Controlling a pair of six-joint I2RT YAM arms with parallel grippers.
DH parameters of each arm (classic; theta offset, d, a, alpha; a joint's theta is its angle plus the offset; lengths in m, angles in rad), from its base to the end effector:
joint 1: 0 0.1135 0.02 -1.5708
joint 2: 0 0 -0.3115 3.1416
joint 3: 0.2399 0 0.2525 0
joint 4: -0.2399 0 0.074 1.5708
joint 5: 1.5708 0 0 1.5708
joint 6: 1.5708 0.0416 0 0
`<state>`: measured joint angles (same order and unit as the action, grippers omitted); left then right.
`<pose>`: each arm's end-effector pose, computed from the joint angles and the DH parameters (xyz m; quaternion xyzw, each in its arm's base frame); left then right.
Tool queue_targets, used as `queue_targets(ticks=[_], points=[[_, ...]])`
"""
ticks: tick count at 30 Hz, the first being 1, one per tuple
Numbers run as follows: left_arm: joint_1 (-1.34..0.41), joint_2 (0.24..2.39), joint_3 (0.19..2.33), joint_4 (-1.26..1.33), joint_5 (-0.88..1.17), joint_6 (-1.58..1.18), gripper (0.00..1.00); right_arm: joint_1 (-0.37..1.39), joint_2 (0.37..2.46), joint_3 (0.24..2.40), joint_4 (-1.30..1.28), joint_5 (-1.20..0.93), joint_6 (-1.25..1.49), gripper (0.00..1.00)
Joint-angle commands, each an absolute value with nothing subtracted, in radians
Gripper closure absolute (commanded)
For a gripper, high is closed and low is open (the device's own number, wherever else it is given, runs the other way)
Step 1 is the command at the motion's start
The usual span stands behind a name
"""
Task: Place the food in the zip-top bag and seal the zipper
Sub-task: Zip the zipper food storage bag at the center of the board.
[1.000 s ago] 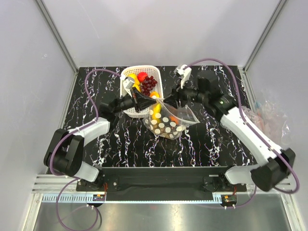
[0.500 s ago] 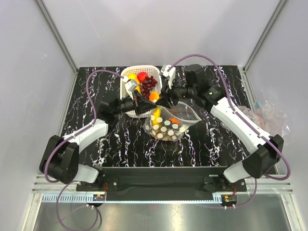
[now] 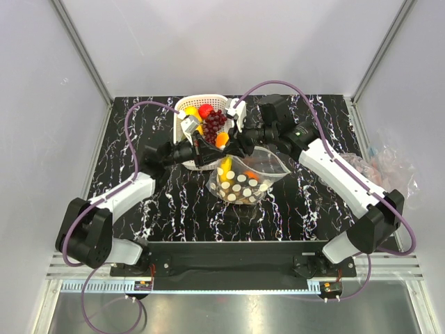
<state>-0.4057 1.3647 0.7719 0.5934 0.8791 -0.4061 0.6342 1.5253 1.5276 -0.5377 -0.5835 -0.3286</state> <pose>0.2572 -0.1454 0.3312 0.3009 0.6398 -0.5291 0.4693 0.2639 0.2226 0.4298 -0.5115 0.6718 0.3192 0.4304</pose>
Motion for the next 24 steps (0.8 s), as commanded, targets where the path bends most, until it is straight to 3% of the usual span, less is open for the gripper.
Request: queue_targets(ticks=[1,7,12,14,20,24], points=[[-0.410,1.319,0.805,0.630,0.894,-0.383,0.96,0.644,1.532,1.560,-0.526,-0.568,-0.341,0.64],[-0.410,1.309,0.802,0.630,0.899,-0.384,0.96,0.646,1.540,1.559,-0.514,-0.571,-0.334,0.66],[-0.413,1.304,0.801,0.630,0.907,-0.387,0.96,0.650,1.545,1.565,-0.509,-0.571,-0.330,0.75],[-0.414,1.301,0.801,0.630,0.908,-0.388,0.96,0.653,1.548,1.572,-0.515,-0.566,-0.328,0.84],[-0.419,1.292,0.796,0.630,0.908,-0.388,0.95,0.657,1.545,1.614,-0.538,-0.571,-0.313,1.00],[-0.417,1.290,0.799,0.621,0.917,-0.388,0.72,0.660,1.563,1.666,-0.597,-0.551,-0.304,1.00]])
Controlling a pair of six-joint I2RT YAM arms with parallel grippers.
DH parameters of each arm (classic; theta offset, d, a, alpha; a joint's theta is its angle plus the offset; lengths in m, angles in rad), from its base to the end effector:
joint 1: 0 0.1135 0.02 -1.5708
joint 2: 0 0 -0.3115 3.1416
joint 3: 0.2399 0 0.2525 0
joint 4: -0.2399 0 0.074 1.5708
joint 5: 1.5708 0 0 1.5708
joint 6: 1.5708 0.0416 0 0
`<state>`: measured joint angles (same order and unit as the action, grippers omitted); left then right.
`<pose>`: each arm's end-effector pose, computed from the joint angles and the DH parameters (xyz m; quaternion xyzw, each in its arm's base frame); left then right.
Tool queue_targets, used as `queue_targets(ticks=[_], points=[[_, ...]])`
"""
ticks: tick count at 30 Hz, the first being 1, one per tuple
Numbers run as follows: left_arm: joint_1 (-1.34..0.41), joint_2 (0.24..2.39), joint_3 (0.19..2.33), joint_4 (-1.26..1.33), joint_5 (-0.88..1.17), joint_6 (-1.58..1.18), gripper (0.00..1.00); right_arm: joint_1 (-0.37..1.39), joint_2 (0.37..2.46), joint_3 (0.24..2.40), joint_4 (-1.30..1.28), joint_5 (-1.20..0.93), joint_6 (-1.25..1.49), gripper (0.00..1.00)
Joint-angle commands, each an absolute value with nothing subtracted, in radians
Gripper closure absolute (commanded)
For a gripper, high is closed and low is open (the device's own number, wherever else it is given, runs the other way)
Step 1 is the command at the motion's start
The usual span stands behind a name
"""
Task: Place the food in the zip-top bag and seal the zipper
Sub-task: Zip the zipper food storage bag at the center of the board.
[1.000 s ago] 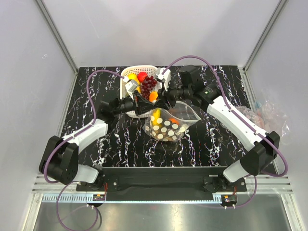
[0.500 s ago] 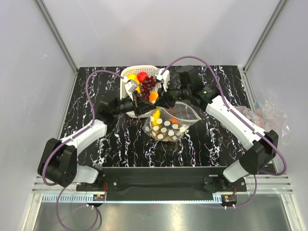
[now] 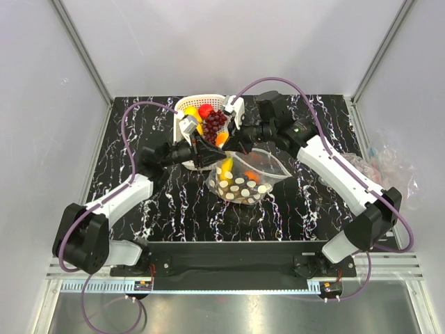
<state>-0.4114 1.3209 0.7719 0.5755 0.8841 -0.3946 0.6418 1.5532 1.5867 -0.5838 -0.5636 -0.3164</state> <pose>0.2473 -0.1430 0.3412 0.3118 0.6280 -0.5285 0.4786 0.2676 0.2277 0.4360 -0.5069 0.6812 0.3154 0.4236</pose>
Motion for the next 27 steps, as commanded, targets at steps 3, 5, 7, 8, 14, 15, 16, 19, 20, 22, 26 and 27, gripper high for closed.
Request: queue_targets(ticks=[3,5,7,8,14,15,16,19,20,22,26,27], points=[[-0.419,1.285,0.799,0.621,0.907,-0.390,0.60,0.664,1.574,1.686,-0.623,-0.552,-0.295,1.00],[-0.422,1.289,0.802,0.620,0.908,-0.384,0.59,0.667,1.574,1.689,-0.624,-0.557,-0.290,1.00],[-0.420,1.292,0.805,0.620,0.907,-0.382,0.60,0.670,1.574,1.693,-0.633,-0.560,-0.287,1.00],[-0.423,1.295,0.807,0.620,0.905,-0.382,0.65,0.670,1.575,1.697,-0.635,-0.561,-0.287,1.00],[-0.428,1.305,0.813,0.643,0.907,-0.397,1.00,0.672,1.574,1.694,-0.644,-0.551,-0.293,0.72],[-0.426,1.304,0.808,0.643,0.907,-0.394,1.00,0.672,1.571,1.690,-0.641,-0.552,-0.295,0.69],[-0.426,1.302,0.807,0.643,0.905,-0.393,1.00,0.672,1.571,1.689,-0.640,-0.554,-0.295,0.67],[-0.428,1.298,0.807,0.646,0.910,-0.396,1.00,0.672,1.578,1.695,-0.640,-0.557,-0.296,0.66],[-0.428,1.298,0.807,0.646,0.913,-0.396,1.00,0.672,1.578,1.698,-0.640,-0.560,-0.296,0.65],[-0.428,1.298,0.805,0.646,0.910,-0.396,1.00,0.672,1.586,1.701,-0.641,-0.564,-0.296,0.69],[-0.428,1.299,0.805,0.638,0.914,-0.396,1.00,0.672,1.583,1.689,-0.618,-0.555,-0.291,0.79],[-0.429,1.301,0.807,0.635,0.911,-0.396,1.00,0.672,1.577,1.683,-0.611,-0.555,-0.287,0.88]])
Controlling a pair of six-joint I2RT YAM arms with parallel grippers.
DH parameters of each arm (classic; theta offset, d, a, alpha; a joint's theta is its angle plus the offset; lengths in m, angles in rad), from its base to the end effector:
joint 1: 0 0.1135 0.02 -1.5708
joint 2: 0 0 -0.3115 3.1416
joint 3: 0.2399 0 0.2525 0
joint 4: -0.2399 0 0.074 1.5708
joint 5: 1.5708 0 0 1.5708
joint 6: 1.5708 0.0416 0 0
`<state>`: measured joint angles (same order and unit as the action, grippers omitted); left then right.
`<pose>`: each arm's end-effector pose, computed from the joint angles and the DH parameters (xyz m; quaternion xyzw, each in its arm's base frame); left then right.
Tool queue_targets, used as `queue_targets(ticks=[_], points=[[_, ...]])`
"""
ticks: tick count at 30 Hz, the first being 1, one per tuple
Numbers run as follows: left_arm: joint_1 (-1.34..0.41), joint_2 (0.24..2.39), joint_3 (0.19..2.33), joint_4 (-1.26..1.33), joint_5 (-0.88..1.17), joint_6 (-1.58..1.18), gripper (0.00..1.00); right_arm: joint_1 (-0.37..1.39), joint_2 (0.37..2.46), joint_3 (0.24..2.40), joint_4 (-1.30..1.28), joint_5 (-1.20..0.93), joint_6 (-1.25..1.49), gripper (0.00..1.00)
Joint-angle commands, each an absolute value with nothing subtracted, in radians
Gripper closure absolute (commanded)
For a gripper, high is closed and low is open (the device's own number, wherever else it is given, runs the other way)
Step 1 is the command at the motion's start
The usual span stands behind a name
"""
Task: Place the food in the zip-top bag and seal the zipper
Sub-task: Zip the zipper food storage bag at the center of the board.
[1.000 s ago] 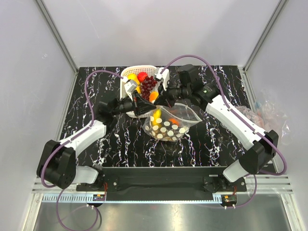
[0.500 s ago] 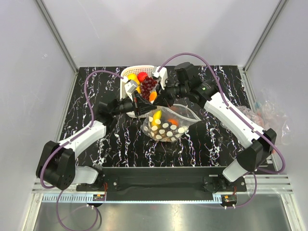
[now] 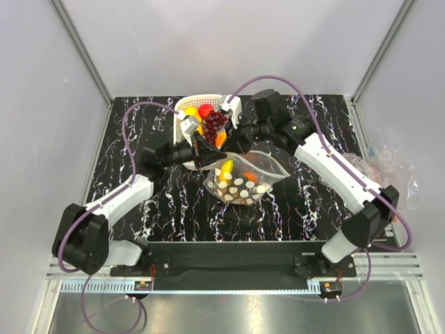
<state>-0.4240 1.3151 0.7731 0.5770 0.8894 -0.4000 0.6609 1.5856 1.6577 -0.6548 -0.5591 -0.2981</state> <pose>0.2441 -0.1456 0.3433 0.3170 0.6233 -0.5339 0.4754 0.2676 0.2360 0.4423 -0.5065 0.6904 0.3212 0.4045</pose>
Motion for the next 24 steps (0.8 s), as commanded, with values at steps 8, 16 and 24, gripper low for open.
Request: queue_targets(ticks=[8,16,24], points=[[-0.428,1.298,0.786,0.689,0.919,-0.463,1.00,0.670,1.543,1.623,-0.597,-0.500,-0.298,1.00],[-0.405,1.292,0.772,0.733,0.919,-0.518,1.00,0.670,1.465,1.519,-0.577,-0.451,-0.295,1.00],[-0.364,1.292,0.756,0.739,0.907,-0.551,1.00,0.670,1.396,1.439,-0.552,-0.434,-0.258,1.00]])
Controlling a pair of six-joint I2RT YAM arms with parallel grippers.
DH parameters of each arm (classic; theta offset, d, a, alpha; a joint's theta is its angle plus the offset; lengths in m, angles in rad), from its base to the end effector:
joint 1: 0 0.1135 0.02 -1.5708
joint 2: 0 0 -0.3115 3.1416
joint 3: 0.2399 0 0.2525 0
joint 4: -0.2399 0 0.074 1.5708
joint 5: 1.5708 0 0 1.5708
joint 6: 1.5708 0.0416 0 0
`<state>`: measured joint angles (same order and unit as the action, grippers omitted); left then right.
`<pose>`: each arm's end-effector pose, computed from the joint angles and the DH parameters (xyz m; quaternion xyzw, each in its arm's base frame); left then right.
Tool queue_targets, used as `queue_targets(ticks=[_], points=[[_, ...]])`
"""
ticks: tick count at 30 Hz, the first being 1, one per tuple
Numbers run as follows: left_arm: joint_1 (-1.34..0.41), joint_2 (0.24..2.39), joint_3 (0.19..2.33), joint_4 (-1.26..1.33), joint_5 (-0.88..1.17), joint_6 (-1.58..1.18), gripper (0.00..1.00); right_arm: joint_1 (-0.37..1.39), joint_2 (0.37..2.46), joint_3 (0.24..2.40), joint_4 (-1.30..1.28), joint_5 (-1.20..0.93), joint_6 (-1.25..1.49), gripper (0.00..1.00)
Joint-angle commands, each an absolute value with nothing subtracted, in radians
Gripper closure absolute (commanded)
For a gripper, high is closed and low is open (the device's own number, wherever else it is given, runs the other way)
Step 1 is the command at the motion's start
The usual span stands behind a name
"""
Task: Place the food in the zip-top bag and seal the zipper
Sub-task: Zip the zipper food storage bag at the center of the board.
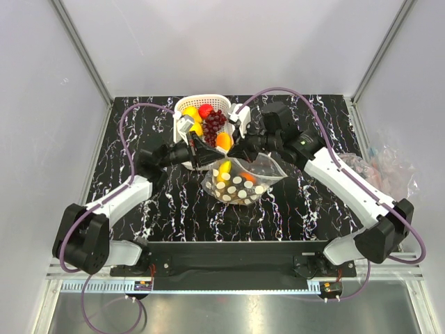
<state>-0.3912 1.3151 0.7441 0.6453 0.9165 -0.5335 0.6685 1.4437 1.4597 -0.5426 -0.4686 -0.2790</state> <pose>0.2454 -0.1369 0.3402 0.2800 0.6317 -0.5626 0.4540 0.2401 0.2136 0.4306 -0.4877 0.6974 0.2913 0.4370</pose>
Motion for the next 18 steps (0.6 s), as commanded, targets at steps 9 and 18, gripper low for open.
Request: queue_targets(ticks=[9,18], points=[[-0.334,1.284,0.753,0.641,0.810,-0.517,1.00,0.672,1.324,1.394,-0.598,-0.347,-0.181,1.00],[-0.281,1.272,0.707,0.606,0.673,-0.549,1.00,0.670,1.212,1.321,-0.695,-0.272,-0.087,1.00]])
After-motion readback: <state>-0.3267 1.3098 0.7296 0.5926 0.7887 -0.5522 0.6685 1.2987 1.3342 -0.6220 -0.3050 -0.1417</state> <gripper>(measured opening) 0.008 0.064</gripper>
